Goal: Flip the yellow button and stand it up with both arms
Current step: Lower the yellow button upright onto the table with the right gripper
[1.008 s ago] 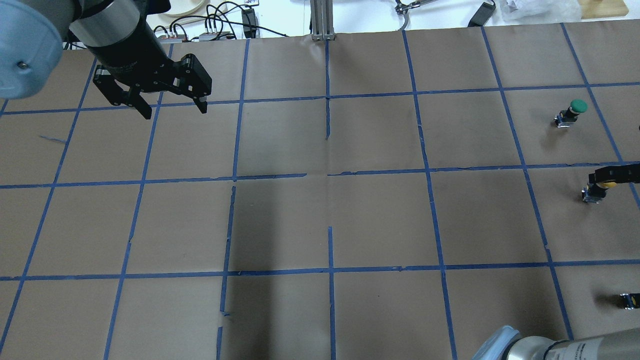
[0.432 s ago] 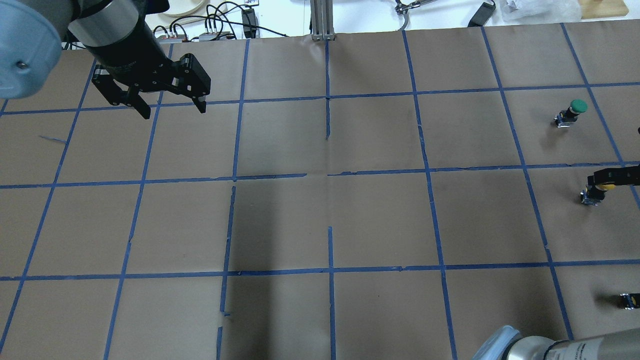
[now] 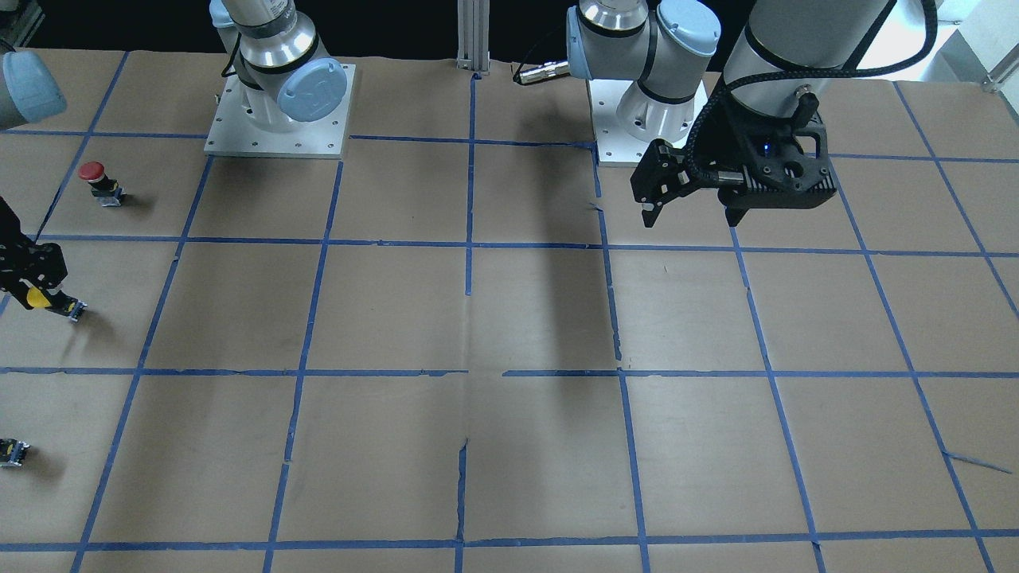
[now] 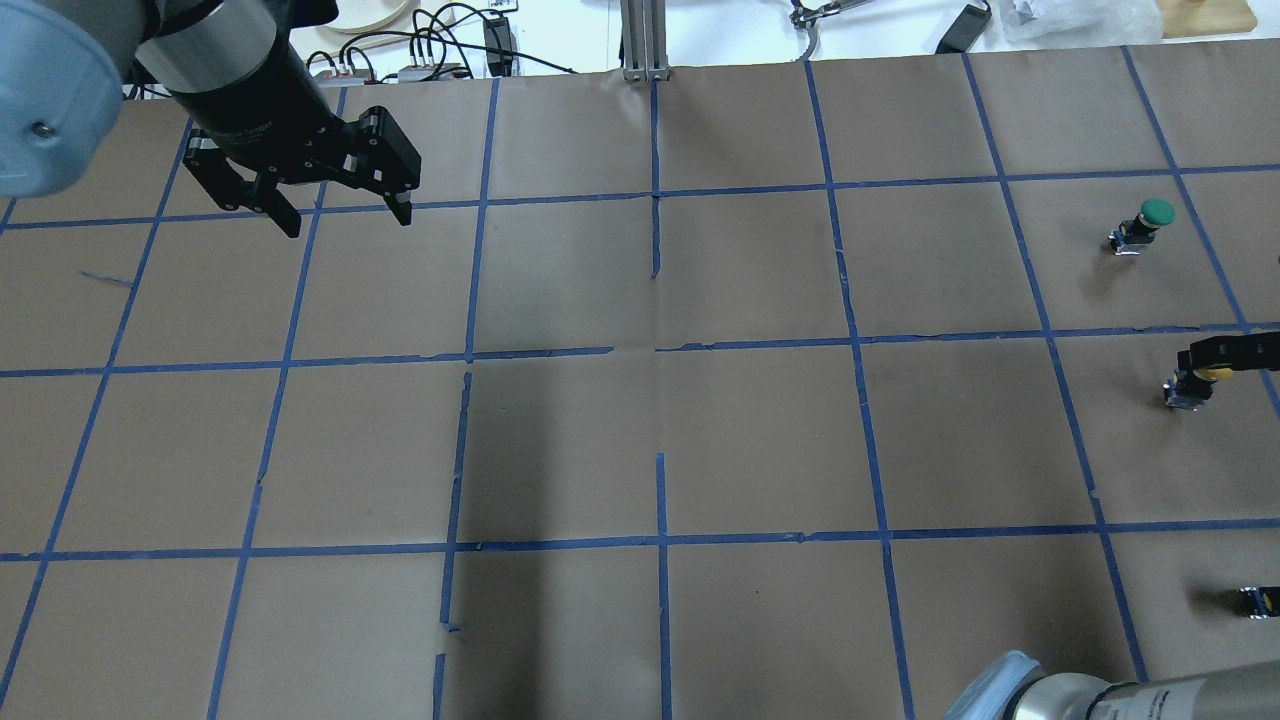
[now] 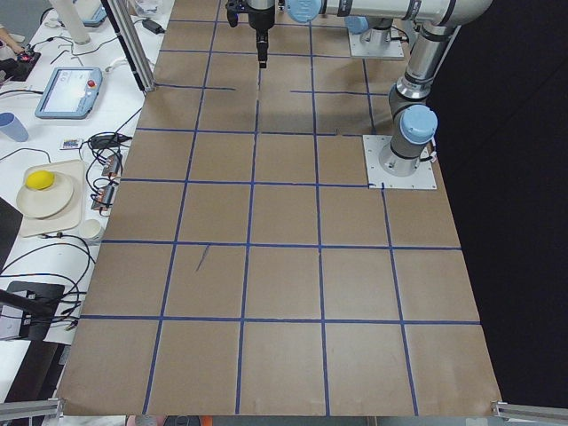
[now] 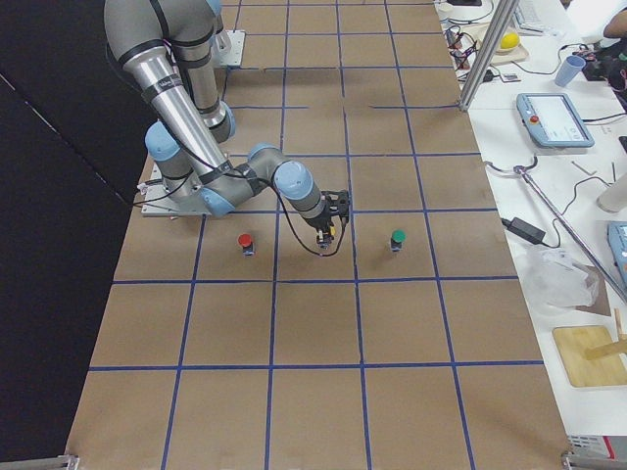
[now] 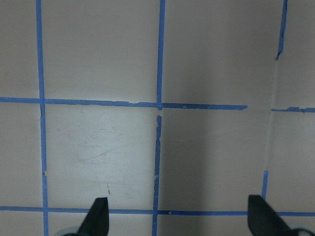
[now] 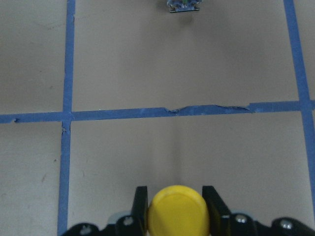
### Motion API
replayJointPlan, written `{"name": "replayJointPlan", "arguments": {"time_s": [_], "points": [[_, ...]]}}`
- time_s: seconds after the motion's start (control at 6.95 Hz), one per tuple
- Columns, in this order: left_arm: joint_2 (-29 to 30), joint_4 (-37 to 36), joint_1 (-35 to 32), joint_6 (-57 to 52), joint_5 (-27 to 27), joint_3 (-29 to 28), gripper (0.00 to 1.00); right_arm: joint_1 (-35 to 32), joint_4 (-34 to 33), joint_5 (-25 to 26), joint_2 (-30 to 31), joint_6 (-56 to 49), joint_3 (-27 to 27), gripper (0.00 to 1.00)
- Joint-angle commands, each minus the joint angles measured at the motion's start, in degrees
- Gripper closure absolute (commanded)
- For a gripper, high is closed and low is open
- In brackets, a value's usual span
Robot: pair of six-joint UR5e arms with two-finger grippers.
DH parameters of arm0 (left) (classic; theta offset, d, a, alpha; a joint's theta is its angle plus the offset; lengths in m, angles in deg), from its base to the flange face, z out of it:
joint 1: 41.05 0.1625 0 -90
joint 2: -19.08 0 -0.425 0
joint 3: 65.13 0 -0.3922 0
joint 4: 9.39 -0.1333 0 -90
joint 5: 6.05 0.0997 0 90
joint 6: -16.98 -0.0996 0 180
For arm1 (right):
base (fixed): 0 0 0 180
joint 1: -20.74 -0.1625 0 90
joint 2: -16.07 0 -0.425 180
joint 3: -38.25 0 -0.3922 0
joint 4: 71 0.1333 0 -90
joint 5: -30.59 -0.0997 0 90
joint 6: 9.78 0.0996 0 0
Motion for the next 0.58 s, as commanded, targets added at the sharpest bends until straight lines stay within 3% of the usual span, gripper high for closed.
{"name": "replayJointPlan", "arguments": {"time_s": [0.0,0.29,0.43], "points": [[0.0,-0.01,-0.02,0.0,-0.03,0.0,0.0,0.55,0.03,0.01,0.09,0.17,0.01,0.35],[0.17,-0.01,-0.02,0.0,-0.12,0.0,0.0,0.73,1.33,0.01,0.09,0.25,0.01,0.28],[0.18,-0.01,-0.02,0.0,0.06,0.0,0.0,0.73,2.65,0.18,0.26,0.43,-0.25,0.16]]}}
